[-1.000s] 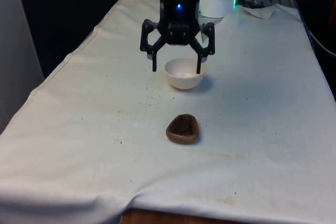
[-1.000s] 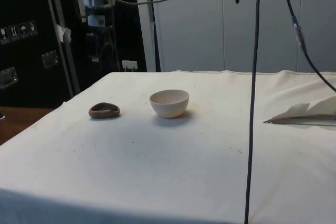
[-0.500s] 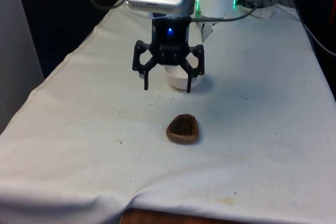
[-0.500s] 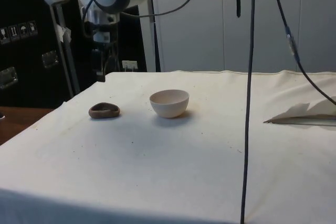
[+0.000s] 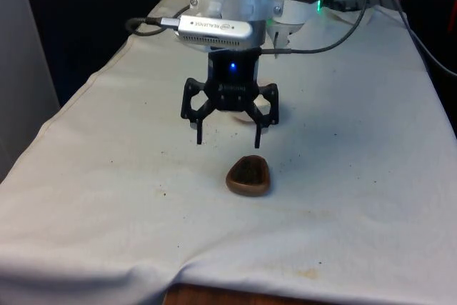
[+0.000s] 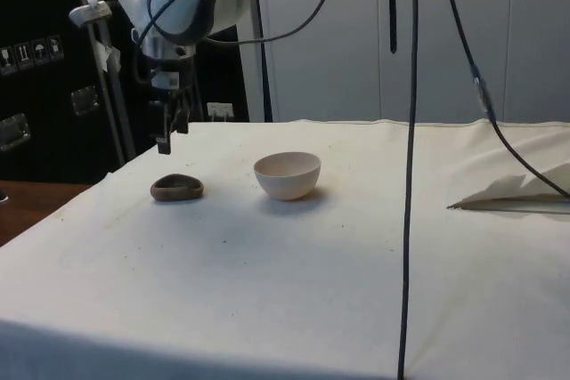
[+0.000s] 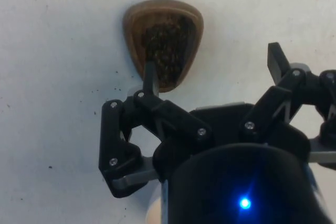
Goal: Pour the coffee beans from the cup into the bowl.
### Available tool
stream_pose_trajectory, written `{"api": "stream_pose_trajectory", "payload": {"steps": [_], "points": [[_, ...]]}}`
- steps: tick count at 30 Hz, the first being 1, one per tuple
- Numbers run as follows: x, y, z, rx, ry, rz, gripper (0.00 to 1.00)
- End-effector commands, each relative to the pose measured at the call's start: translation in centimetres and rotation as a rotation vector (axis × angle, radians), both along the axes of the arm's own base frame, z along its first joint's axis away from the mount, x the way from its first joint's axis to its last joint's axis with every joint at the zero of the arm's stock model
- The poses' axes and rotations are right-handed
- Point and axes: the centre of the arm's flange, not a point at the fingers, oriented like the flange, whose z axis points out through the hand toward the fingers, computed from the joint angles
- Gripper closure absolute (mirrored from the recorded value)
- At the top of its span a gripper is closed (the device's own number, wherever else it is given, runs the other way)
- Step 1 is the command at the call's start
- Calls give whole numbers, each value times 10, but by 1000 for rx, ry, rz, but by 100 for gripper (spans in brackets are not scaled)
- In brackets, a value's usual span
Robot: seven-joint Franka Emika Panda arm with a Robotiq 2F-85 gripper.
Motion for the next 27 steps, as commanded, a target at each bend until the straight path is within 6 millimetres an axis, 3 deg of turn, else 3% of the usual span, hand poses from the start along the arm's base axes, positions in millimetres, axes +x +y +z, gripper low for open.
{"api": "stream_pose_trajectory", "payload": {"steps": [1,14,27], "points": [[0,0,0,0,0,0,0],[11,6,-28,5,27,1,0],[8,5,-51,7,56,0,0]]}}
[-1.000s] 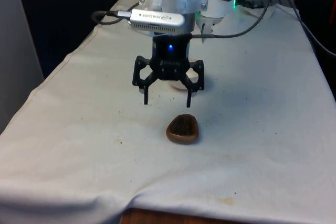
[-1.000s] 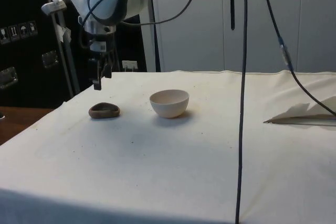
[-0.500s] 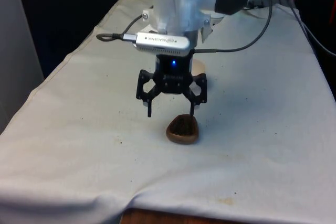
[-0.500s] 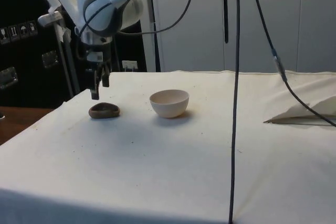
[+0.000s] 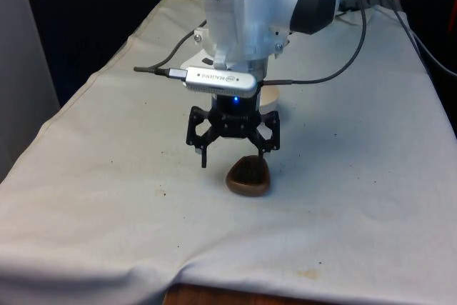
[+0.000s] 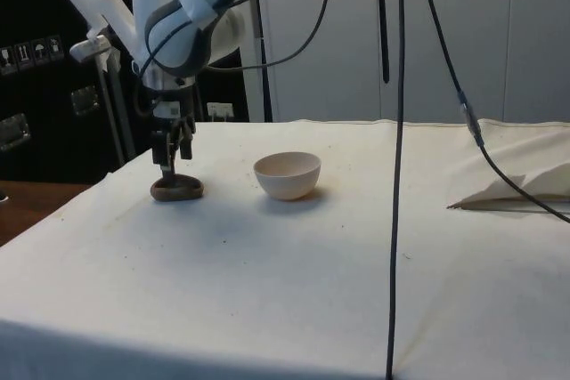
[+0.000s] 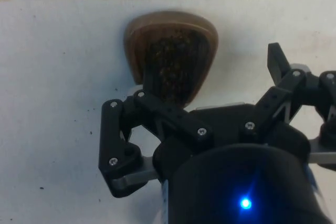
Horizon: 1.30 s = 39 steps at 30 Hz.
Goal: Pour the coffee beans from the cup into the bowl.
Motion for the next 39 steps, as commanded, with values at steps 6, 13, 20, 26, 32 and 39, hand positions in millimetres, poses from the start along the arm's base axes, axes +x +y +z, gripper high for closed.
{"api": "stream_pose_trajectory", "payload": {"steps": [6,13,20,26,32,39], "points": [[0,-2,-6,8,9,-5,0],[-1,-6,-6,-1,8,-5,0],[0,-7,-10,7,21,-9,0],[2,-11,-10,30,17,-22,0],[1,-15,-11,53,21,-29,0],[1,-24,-12,63,25,-36,0]]}}
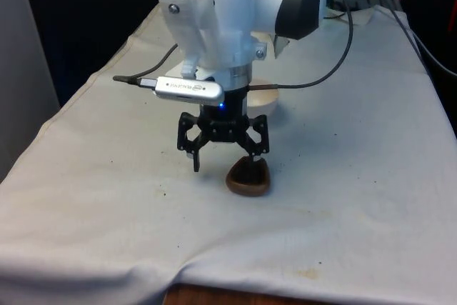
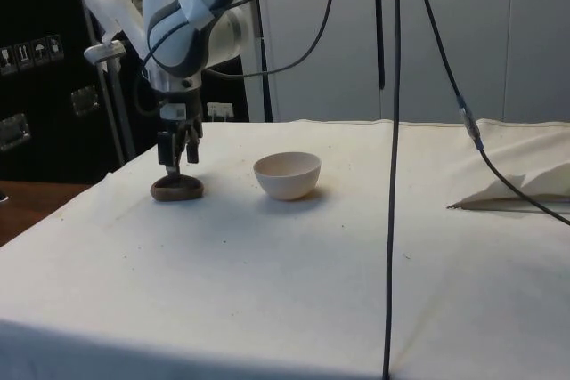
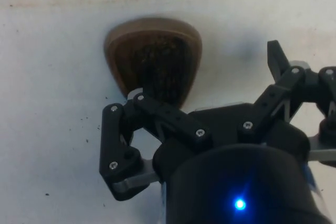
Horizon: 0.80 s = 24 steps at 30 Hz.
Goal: Pour the coffee beans from the cup into the bowl.
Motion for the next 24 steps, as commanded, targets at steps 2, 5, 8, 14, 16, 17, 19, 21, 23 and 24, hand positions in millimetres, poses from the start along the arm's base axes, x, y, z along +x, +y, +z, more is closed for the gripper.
{"api": "stream_pose_trajectory", "payload": {"steps": [2,5,8,14,16,17,19,21,23,24], "points": [[1,-1,-2,13,8,1,0],[4,-3,-3,16,8,-3,0],[6,-4,-4,18,4,-7,0],[7,-5,-5,19,4,-11,0],[7,-5,-5,20,4,-11,0],[6,-6,-5,21,5,-12,0],[6,-7,-5,21,5,-13,0],[6,-7,-6,21,6,-14,0],[7,-7,-7,21,6,-14,0],[7,-7,-8,21,7,-15,0]]}}
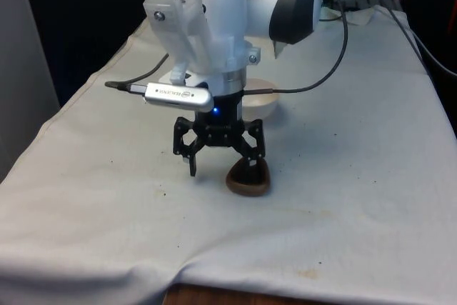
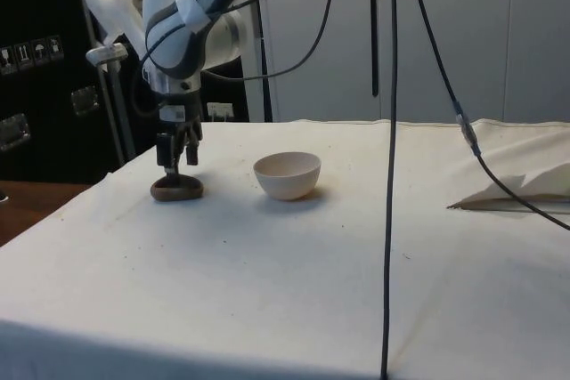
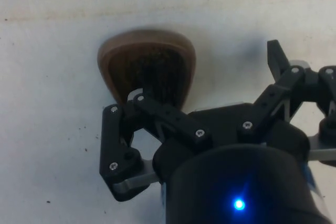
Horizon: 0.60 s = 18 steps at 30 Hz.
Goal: Pour the coffee beans from the cup into the bowl.
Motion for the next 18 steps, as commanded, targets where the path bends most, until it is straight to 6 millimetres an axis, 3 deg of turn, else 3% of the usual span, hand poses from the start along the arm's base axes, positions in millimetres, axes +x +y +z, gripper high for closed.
{"api": "stream_pose_trajectory", "payload": {"steps": [1,7,18], "points": [[1,0,-2,7,5,0,0],[3,0,-5,6,4,-2,0],[4,1,-5,7,2,-5,61]]}}
